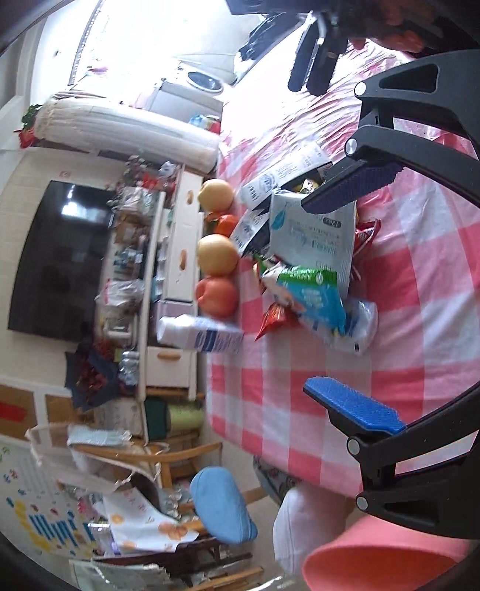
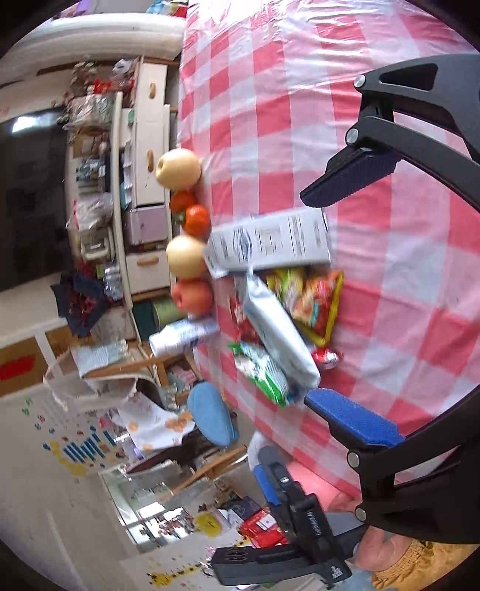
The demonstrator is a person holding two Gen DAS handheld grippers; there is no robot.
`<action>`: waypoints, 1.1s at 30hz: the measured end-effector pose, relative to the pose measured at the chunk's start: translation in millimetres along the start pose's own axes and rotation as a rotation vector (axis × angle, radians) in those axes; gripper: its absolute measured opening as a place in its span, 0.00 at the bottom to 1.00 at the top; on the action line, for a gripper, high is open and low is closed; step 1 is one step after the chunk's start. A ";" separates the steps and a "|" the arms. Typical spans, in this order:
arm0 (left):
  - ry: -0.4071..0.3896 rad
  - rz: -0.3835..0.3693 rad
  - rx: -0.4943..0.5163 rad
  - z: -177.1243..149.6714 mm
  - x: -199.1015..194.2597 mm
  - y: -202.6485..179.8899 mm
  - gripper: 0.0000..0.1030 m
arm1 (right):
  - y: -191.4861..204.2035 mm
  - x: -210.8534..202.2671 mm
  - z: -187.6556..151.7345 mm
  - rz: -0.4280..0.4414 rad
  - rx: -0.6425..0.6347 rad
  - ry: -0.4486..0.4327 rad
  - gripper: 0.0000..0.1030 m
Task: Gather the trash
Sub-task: 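Return the left tool to the pile of packets on the table, then grasp the green-and-blue wipes pack with the left gripper while the right grasps the milk carton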
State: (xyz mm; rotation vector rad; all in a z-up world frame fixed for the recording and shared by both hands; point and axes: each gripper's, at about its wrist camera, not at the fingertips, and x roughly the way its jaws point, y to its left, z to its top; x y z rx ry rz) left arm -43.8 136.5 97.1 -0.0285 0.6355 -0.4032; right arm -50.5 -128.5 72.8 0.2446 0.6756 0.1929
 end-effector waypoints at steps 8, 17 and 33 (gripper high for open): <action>0.068 -0.094 -0.110 10.4 45.8 16.7 0.87 | -37.9 20.2 11.5 -0.029 0.053 0.046 0.96; 0.138 -0.192 -0.240 16.2 90.6 41.1 0.87 | -44.5 61.1 15.6 0.013 0.045 0.118 0.96; 0.263 -0.204 -0.332 6.4 140.0 54.9 0.80 | -49.6 103.1 17.9 0.033 0.013 0.183 0.80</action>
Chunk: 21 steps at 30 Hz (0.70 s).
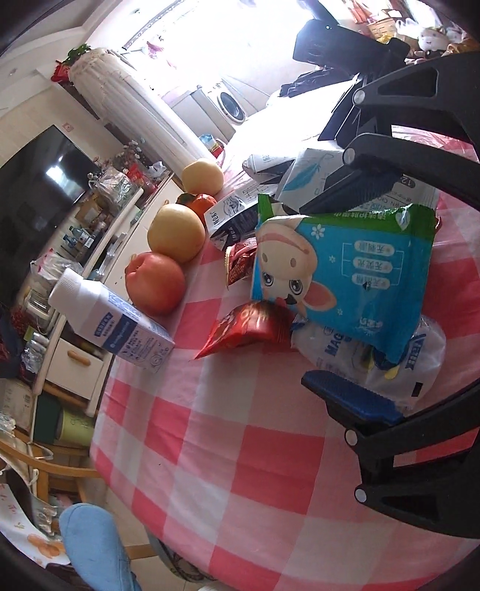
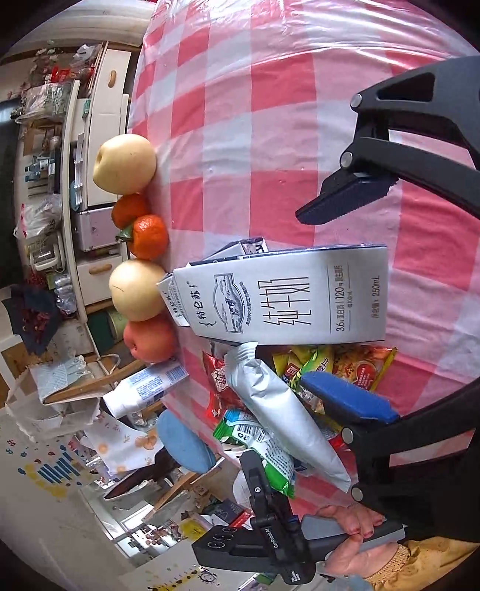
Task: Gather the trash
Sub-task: 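Grasp the green-and-blue wipes pack with the left gripper while the right grasps the milk carton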
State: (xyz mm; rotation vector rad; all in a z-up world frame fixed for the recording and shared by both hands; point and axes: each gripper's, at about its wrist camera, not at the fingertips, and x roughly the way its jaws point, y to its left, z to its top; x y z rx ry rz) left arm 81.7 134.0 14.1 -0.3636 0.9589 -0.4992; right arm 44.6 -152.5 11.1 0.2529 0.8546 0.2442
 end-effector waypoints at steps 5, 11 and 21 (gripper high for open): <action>0.009 0.005 -0.004 -2.0 2.4 -1.8 0.80 | 3.2 6.1 0.9 -0.004 -0.021 0.012 0.80; 0.027 0.017 0.028 -8.2 5.0 -10.3 0.77 | 6.1 11.6 1.7 -0.015 -0.042 0.013 0.80; 0.051 -0.032 0.109 -13.3 7.9 -26.9 0.76 | 5.0 10.3 3.4 -0.051 -0.055 0.012 0.79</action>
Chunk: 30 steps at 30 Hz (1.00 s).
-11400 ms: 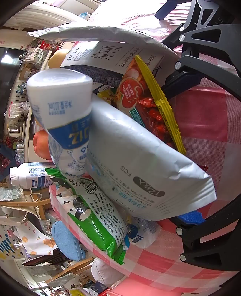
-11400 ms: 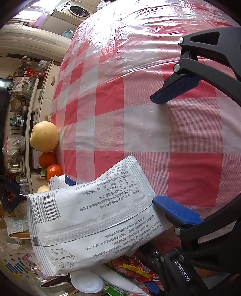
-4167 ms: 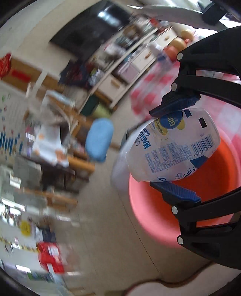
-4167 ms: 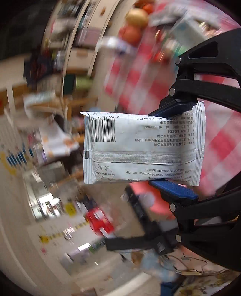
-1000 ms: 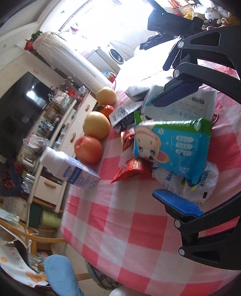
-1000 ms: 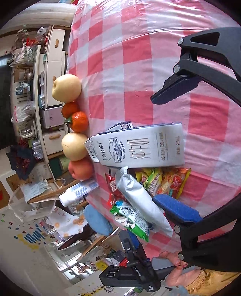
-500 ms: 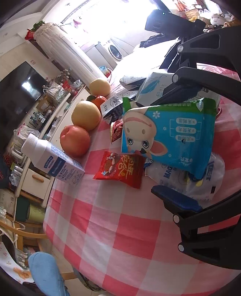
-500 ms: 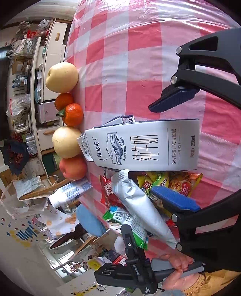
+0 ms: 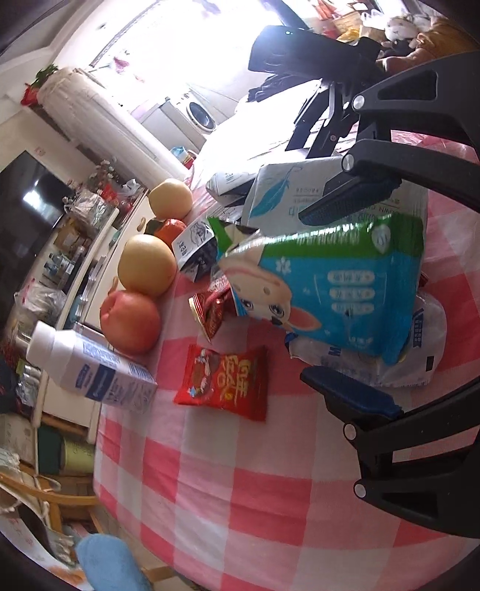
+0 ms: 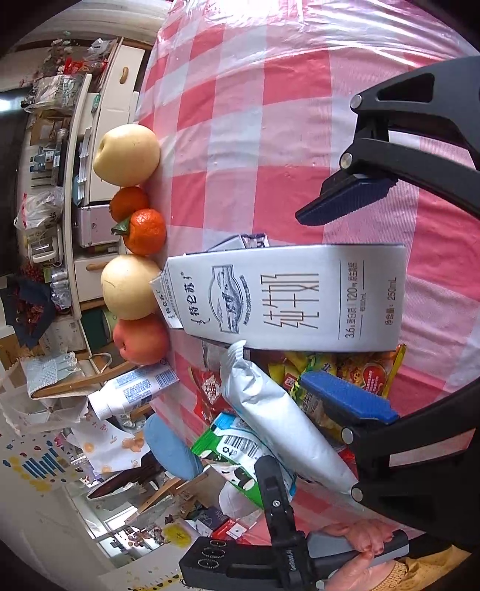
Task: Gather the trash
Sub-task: 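Grasp the green-and-blue wipes pack with the left gripper while the right grasps the milk carton, then carry the wipes pack to the pink bucket and open the left gripper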
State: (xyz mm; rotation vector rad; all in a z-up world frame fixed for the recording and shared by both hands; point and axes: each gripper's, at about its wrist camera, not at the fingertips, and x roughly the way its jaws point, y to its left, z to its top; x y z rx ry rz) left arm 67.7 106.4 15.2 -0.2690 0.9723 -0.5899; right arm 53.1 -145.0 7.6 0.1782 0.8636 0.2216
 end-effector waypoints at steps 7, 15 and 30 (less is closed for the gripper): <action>-0.058 0.087 0.066 2.1 -6.1 -13.3 0.64 | 2.0 0.4 -1.2 -0.015 -0.019 -0.008 0.79; -0.093 0.161 0.118 -5.2 -6.4 -26.3 0.44 | 7.5 -2.0 -1.1 -0.022 -0.051 -0.023 0.59; -0.127 0.147 0.023 -13.9 -29.4 -11.0 0.32 | 2.1 -11.6 -2.8 -0.047 -0.033 -0.061 0.52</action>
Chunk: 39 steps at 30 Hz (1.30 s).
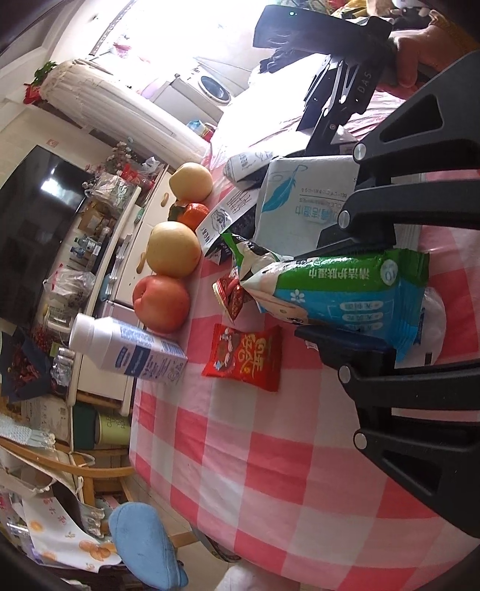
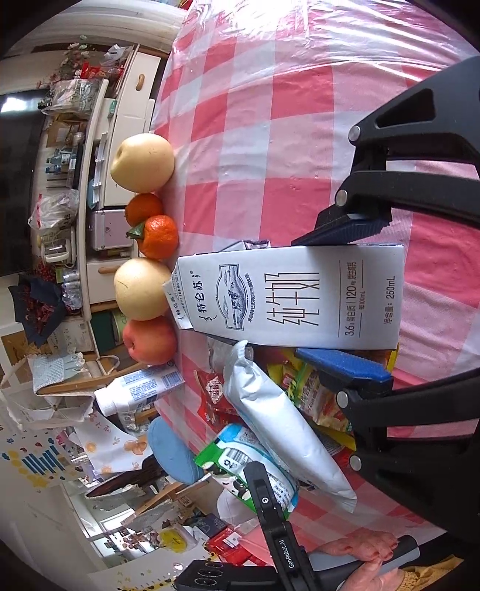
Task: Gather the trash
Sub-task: 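Carry the wipes pack to the pink bucket and open the left gripper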
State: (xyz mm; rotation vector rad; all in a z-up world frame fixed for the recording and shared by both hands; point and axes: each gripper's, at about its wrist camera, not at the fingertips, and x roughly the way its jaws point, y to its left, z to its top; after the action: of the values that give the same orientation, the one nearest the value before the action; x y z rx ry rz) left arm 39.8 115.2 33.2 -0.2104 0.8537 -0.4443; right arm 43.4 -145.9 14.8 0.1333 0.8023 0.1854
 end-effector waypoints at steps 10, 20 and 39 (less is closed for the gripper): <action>-0.027 -0.007 -0.064 1.5 -16.0 19.6 0.28 | 5.4 -27.1 1.4 -0.001 0.022 -0.068 0.52; -0.087 -0.038 -0.114 6.8 -38.5 30.2 0.27 | 26.5 -49.1 2.2 0.005 0.028 -0.107 0.52; -0.340 0.110 -0.308 20.7 -157.6 119.8 0.27 | 223.3 -37.9 38.7 0.294 -0.155 -0.087 0.52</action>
State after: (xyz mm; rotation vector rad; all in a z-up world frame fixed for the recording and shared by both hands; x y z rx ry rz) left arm 0.4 294.0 111.3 -0.5054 0.5914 -0.1642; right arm 20.1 61.9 110.1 0.1122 0.6765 0.5148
